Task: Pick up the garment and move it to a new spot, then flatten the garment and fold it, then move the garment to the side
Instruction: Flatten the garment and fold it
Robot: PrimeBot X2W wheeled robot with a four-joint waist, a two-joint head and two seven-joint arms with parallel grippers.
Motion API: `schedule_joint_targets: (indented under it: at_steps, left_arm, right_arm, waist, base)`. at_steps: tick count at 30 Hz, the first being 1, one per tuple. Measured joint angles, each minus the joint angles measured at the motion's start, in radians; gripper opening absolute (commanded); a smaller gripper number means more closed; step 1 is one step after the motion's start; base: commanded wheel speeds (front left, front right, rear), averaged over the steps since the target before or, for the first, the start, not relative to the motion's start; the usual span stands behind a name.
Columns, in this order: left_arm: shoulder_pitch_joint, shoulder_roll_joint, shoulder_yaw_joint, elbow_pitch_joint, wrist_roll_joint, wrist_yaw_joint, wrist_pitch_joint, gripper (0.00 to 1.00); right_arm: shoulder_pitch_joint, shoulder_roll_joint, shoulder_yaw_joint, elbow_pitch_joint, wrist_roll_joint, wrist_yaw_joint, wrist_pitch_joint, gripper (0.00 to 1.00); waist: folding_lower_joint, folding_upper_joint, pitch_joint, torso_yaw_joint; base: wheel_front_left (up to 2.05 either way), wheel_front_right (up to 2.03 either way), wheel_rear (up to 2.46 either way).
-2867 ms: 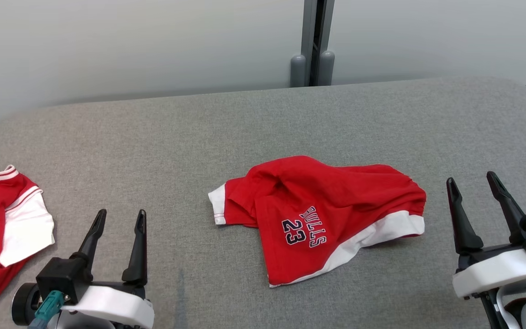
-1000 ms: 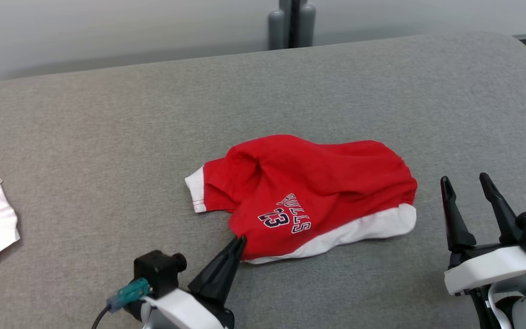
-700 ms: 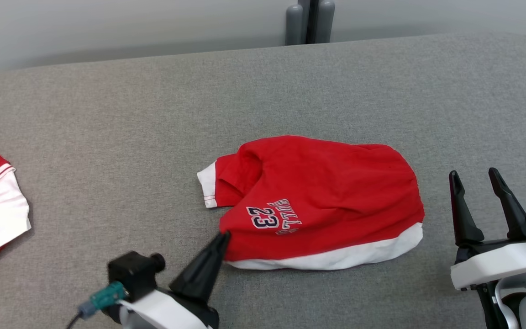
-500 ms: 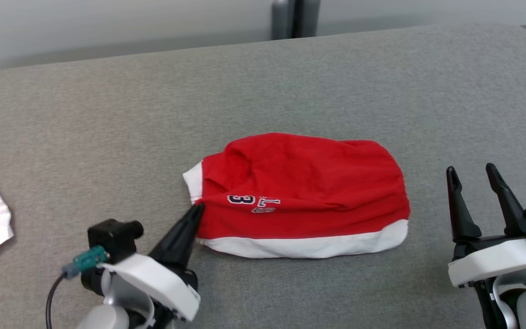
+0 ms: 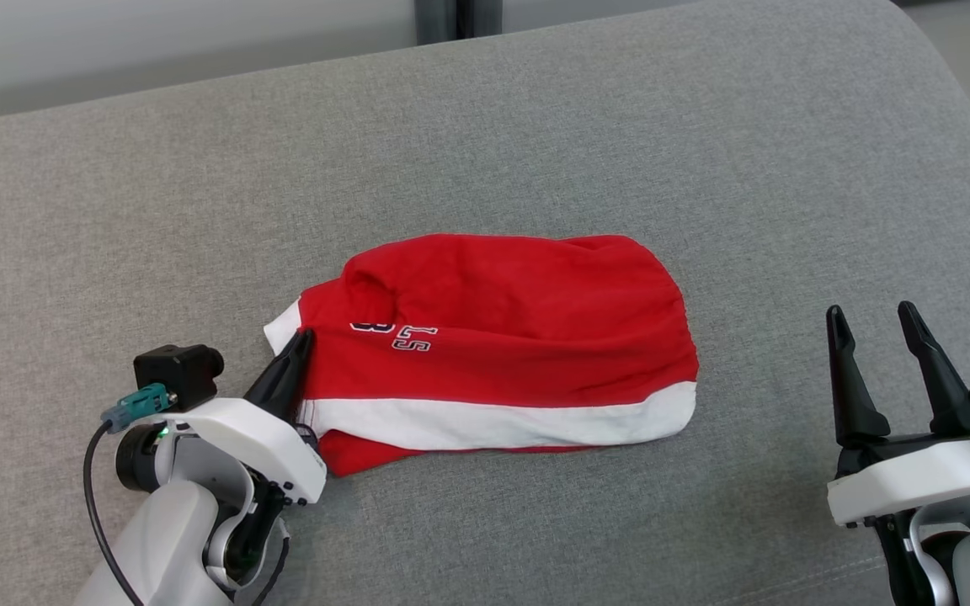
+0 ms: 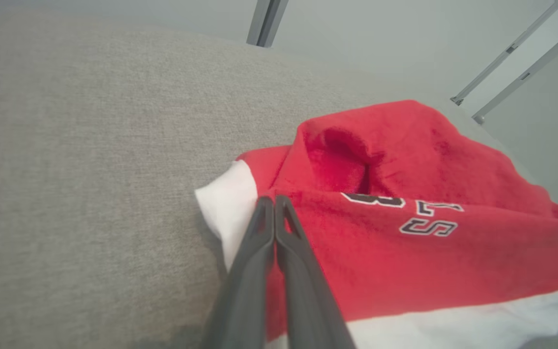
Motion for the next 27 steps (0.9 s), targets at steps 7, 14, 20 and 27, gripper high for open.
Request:
schedule_joint_targets:
  at_steps: [7, 14, 20, 27]
  left_arm:
    - [-0.012, 0.002, -0.01, 0.036, 0.066, 0.03, -0.107, 1.0]
    - [0.074, 0.032, 0.046, -0.094, 0.134, 0.14, -0.187, 1.0]
    - [0.177, 0.064, 0.112, -0.272, 0.213, 0.229, -0.197, 1.0]
    - [0.3, 0.099, 0.123, -0.395, 0.247, 0.277, -0.19, 1.0]
  right_arm:
    - [0.001, 0.0, -0.004, 0.002, -0.01, 0.0, -0.001, 1.0]
    - [0.009, 0.0, 0.01, 0.009, -0.032, 0.0, 0.003, 1.0]
    - [0.028, 0.0, 0.032, 0.018, -0.062, 0.0, 0.014, 1.0]
    - [0.052, -0.003, 0.048, 0.031, -0.064, 0.0, 0.022, 1.0]
  waist:
    - [0.0, 0.0, -0.012, 0.02]
    - [0.0, 0.0, -0.051, 0.069]
    - [0.0, 0.0, -0.094, 0.122]
    - [0.0, 0.0, -0.156, 0.162]
  base:
    - [0.0, 0.0, 0.0]
    - [0.0, 0.0, 0.0]
    - [0.0, 0.0, 0.0]
    - [0.0, 0.0, 0.0]
